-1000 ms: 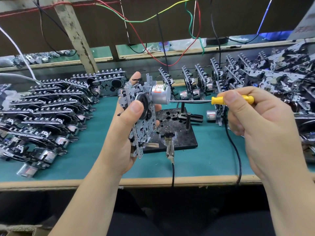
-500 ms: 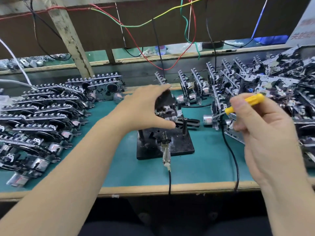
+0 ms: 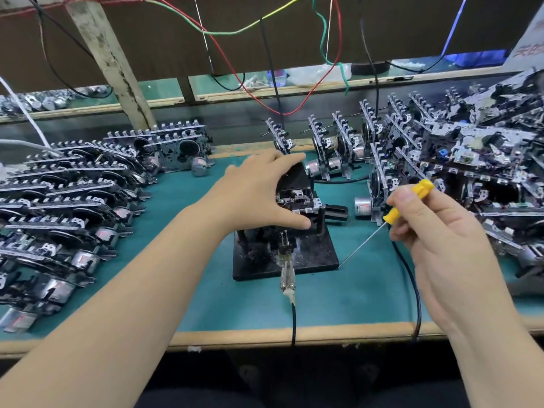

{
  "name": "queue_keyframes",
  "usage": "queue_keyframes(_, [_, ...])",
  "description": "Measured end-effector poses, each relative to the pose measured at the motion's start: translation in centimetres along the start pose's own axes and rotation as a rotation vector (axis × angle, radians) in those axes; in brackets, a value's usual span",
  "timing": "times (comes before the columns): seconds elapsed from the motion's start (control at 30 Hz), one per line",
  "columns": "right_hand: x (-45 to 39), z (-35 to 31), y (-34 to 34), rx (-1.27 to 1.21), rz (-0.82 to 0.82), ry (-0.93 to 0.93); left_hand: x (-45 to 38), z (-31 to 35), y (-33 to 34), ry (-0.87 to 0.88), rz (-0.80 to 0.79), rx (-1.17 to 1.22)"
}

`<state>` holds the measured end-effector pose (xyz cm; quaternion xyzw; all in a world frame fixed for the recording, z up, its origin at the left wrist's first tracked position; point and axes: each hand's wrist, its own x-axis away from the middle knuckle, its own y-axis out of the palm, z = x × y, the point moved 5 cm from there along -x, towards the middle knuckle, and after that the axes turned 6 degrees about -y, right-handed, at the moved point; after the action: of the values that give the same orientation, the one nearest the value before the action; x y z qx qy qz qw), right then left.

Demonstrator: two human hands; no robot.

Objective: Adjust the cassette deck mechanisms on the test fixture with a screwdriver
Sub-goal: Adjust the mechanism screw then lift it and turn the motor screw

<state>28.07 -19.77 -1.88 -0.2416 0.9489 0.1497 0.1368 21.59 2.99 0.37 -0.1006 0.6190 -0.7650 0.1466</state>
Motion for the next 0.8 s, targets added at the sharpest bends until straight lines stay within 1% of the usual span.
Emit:
queue_keyframes(0.1, [-0.1,0.5,0.5,0.006,-0.018,0.027,-0.1,0.2,0.0,0.004,0.003,0.033])
queue_keyframes(0.27, [-0.2,1.0,1.1,0.06,-0.061,0.053,-0.5,0.4,0.6,0.012,-0.04,-0.087])
queue_keyframes(0.37, [-1.2,0.8,2.2,0.156,-0.159,0.013,-0.7,0.4,0.7,0.022,-0.035,-0.104])
queue_keyframes(0.53, [-3.6,1.5,5.8,0.453,-0.39,-0.018,-0.8,0.5,0.9,0.023,-0.028,-0.089])
queue_keyframes(0.6, [-3.5,1.8,7.0,0.586,-0.45,-0.082,-0.4,0.3,0.4,0.048,-0.019,0.043])
queue_keyframes(0.7, [-2.9,2.3,7.4,0.702,-0.47,-0.173,1.6,-1.9,-0.7,0.076,0.119,0.364])
queue_keyframes(0.73, [-2.7,2.4,7.2,0.719,-0.47,-0.193,2.6,-2.9,-0.6,0.078,0.15,0.417])
queue_keyframes(0.8, [-2.8,2.7,7.0,0.721,-0.476,-0.213,4.4,-4.5,0.3,0.068,0.158,0.437])
